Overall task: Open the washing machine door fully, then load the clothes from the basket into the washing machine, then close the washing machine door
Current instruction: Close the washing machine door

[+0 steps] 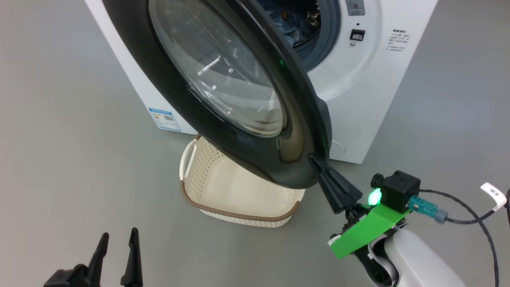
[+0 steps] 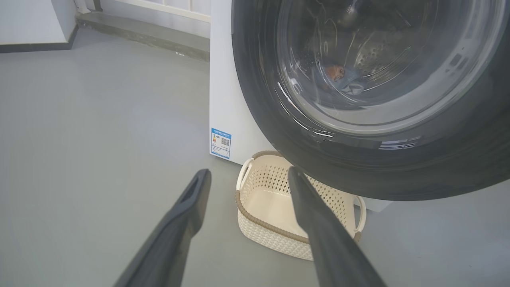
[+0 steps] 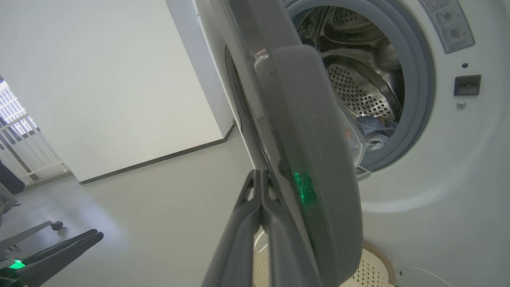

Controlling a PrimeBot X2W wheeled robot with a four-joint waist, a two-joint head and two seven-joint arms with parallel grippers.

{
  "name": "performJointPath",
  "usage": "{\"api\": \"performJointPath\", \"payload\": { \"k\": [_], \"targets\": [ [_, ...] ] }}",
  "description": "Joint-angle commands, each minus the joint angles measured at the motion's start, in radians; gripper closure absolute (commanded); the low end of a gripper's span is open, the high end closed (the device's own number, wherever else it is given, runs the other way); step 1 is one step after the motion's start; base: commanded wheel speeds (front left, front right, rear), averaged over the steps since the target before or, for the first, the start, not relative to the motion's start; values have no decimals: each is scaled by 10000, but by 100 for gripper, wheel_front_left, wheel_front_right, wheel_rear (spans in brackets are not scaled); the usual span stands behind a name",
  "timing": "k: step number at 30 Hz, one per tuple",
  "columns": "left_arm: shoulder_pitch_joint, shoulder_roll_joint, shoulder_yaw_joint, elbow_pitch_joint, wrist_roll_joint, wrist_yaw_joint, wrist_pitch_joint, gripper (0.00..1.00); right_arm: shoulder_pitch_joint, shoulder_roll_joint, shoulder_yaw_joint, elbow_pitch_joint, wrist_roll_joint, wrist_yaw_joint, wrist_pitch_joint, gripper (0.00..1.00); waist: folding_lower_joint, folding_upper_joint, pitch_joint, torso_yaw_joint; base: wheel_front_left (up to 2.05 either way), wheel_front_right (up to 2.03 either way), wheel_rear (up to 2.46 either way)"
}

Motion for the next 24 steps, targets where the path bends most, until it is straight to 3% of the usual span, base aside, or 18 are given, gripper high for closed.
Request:
{"api": "performJointPath", "payload": {
  "k": [1, 24],
  "targets": [
    [-346, 78, 275, -188, -60, -15, -66, 0, -289, 93, 70, -190, 108, 62, -48, 100, -1, -1, 150, 121, 0, 0, 0],
    [-1465, 78, -264, -439, -470, -15, -67, 0, -2910, -36, -2970, 328, -14, 62, -48, 100, -1, -1, 1922, 659, 0, 0, 0]
  ]
}}
